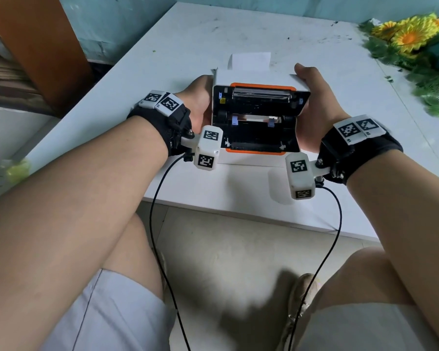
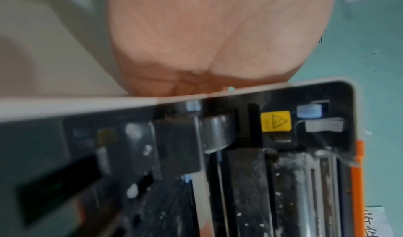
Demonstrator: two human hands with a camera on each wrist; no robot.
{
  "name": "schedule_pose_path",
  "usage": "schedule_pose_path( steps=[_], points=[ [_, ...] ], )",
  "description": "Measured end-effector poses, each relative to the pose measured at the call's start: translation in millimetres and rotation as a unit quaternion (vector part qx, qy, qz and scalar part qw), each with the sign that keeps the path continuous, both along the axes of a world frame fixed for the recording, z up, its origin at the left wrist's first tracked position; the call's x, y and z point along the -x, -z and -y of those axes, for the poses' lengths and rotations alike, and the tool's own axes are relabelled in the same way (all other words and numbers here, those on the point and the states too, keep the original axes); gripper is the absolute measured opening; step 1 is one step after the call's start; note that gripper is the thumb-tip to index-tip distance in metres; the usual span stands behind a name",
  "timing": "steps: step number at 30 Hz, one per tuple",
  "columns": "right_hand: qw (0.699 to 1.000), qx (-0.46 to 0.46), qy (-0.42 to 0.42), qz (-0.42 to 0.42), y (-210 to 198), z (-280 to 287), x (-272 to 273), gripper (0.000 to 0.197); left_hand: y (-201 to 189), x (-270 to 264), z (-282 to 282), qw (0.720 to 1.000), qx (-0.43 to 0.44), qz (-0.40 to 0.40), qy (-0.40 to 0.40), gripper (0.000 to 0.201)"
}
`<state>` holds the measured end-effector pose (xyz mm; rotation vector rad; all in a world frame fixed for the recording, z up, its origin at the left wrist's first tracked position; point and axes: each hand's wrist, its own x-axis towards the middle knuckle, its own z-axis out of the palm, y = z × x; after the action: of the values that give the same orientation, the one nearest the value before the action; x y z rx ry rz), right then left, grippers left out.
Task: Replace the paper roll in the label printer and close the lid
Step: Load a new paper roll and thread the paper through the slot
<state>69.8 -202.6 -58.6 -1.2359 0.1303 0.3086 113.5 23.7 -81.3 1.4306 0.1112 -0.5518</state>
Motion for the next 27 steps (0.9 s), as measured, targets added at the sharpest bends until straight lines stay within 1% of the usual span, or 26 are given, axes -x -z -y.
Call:
schedule_pose_path(
  steps=[2, 3, 5, 6, 8, 10, 13, 15, 16, 19, 22, 25, 27],
  points=[
    [1.0, -0.009, -0.012, -0.004, 2, 2, -2, 0.038, 0, 0, 0, 1.0, 0.0, -0.001, -0.007, 0.044],
    [1.0, -0.009, -0.014, -0.006, 3, 2, -3, 0.044, 0, 0, 0, 1.0, 0.003, 0.0, -0.008, 0.046],
    [1.0, -0.008, -0.015, -0.016, 5, 4, -5, 0.065, -1, 1, 1, 1.0, 0.01, 0.002, -0.007, 0.049],
    [1.0, -0.005, -0.016, -0.02, 4, 3, -5, 0.072, -1, 2, 1, 1.0, 0.008, 0.002, -0.008, 0.048],
    [0.999, -0.004, -0.024, -0.022, 5, 5, -7, 0.075, -2, 3, 1, 1.0, -0.001, -0.001, -0.012, 0.039],
    [1.0, 0.0, -0.022, -0.021, 6, 8, -9, 0.068, 0, 2, 0, 1.0, -0.006, -0.013, -0.02, 0.032],
    [1.0, 0.001, -0.018, -0.024, 3, 10, -9, 0.043, 1, 2, 0, 0.999, -0.008, -0.019, -0.031, 0.029],
    [0.999, -0.004, -0.016, -0.029, 1, 11, -7, 0.029, 0, 4, 2, 0.999, -0.005, -0.013, -0.036, 0.032],
    [0.999, -0.008, -0.023, -0.031, 1, 12, -7, 0.027, -1, 5, 2, 0.999, -0.005, -0.008, -0.034, 0.035],
    [0.999, -0.014, -0.031, -0.035, 0, 11, -5, 0.037, -4, 9, 3, 1.0, -0.005, -0.004, -0.02, 0.039],
    [0.999, -0.022, -0.015, -0.044, -3, 9, -3, 0.025, -4, 9, 5, 0.998, -0.016, -0.01, -0.058, 0.044],
    [0.998, -0.024, -0.011, -0.049, -4, 8, -2, 0.027, -4, 9, 8, 0.996, -0.016, -0.015, -0.085, 0.044],
    [0.998, -0.025, -0.006, -0.054, -5, 7, -1, 0.025, -4, 11, 9, 0.996, -0.006, -0.014, -0.089, 0.044]
  ],
)
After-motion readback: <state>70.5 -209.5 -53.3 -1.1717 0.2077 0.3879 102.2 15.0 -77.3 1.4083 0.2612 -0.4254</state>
